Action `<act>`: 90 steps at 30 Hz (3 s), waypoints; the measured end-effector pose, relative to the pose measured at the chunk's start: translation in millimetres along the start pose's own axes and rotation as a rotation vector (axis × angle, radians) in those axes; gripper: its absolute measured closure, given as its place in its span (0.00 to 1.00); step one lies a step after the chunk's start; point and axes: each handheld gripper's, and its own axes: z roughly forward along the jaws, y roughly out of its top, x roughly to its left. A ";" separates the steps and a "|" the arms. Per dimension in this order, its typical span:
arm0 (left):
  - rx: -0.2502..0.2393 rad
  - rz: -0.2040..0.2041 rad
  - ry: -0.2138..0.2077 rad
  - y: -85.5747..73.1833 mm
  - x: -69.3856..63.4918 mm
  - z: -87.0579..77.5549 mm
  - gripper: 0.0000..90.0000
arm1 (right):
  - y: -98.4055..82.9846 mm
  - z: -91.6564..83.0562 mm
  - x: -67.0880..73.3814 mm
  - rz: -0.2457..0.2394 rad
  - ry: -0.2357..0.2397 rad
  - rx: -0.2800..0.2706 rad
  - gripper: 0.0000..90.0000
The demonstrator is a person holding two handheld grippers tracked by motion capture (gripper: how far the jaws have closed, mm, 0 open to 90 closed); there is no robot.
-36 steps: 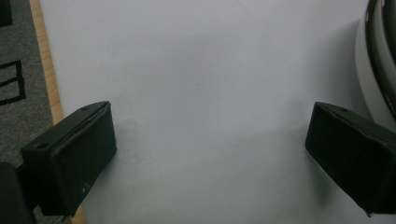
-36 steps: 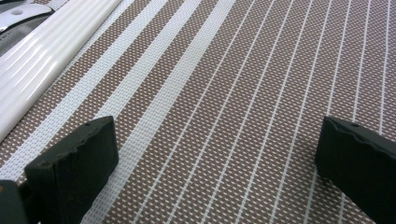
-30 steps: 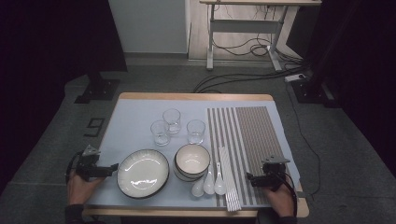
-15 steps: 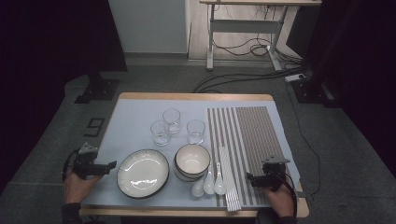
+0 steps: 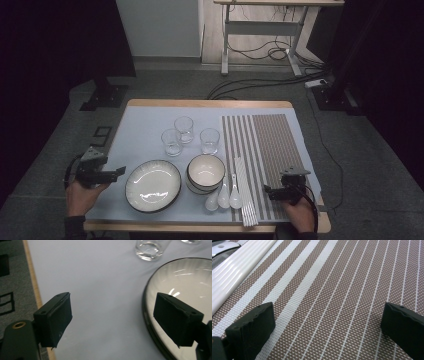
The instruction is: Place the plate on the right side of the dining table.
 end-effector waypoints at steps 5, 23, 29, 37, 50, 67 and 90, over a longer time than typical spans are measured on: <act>-0.018 0.024 -0.032 11.9 -10.0 -0.6 0.22 | 0.0 0.0 0.0 0.000 -0.001 0.000 0.00; 0.034 0.105 -0.109 32.5 -32.5 30.5 0.61 | 0.0 -0.1 0.0 -0.001 0.000 0.001 0.00; 0.043 0.108 -0.102 31.5 -34.9 39.8 0.74 | 0.0 -0.1 0.0 -0.001 0.000 0.001 0.00; 0.051 0.090 -0.116 26.2 -31.9 49.6 0.83 | 0.0 -0.1 0.0 -0.001 0.000 0.001 0.00; 0.048 0.098 -0.136 21.0 -30.8 56.0 0.94 | 0.0 -0.1 -0.1 -0.001 0.000 0.001 0.00; 0.037 0.160 -0.128 15.1 -33.2 51.9 0.96 | -0.1 -0.1 0.0 -0.001 -0.001 0.001 0.00; 0.073 0.211 -0.192 15.5 -38.6 56.3 0.92 | 0.0 -0.1 0.0 -0.001 -0.001 0.001 0.00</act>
